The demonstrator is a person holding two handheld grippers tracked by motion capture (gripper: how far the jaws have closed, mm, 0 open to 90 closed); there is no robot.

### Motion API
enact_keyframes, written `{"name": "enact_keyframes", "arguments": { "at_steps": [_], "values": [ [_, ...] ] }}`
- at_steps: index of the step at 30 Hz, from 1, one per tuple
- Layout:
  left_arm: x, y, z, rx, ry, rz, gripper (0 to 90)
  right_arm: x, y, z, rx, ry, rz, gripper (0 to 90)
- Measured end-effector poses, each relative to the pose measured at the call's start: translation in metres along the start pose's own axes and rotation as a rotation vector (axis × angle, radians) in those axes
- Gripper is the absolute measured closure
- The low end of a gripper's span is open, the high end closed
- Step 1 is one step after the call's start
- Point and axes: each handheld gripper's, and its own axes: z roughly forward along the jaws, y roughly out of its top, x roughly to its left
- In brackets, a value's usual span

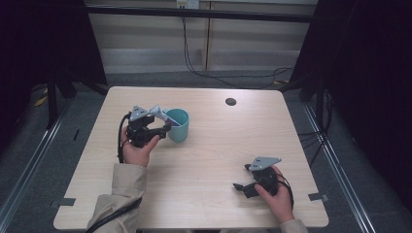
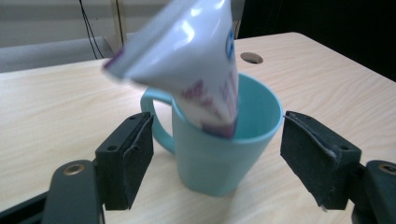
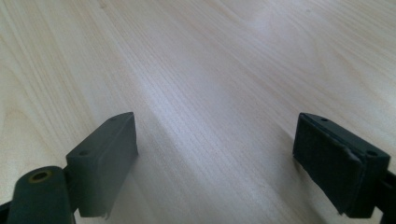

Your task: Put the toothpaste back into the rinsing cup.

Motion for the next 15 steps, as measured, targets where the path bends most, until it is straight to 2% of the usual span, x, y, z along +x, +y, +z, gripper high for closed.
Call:
{"name": "enact_keyframes", "arguments": {
  "at_steps": [5,15],
  "values": [
    [0.001,-0.014,-0.008,0.013,-0.006,0.004,24.2,0.0,0.0,0.0,-0.001,0.001,-0.001,13.1],
    [0.0,-0.058,-0.015,0.099,-0.031,0.016,22.6,0.0,0.0,0.001,-0.003,-0.001,0.002,13.0]
  ]
}}
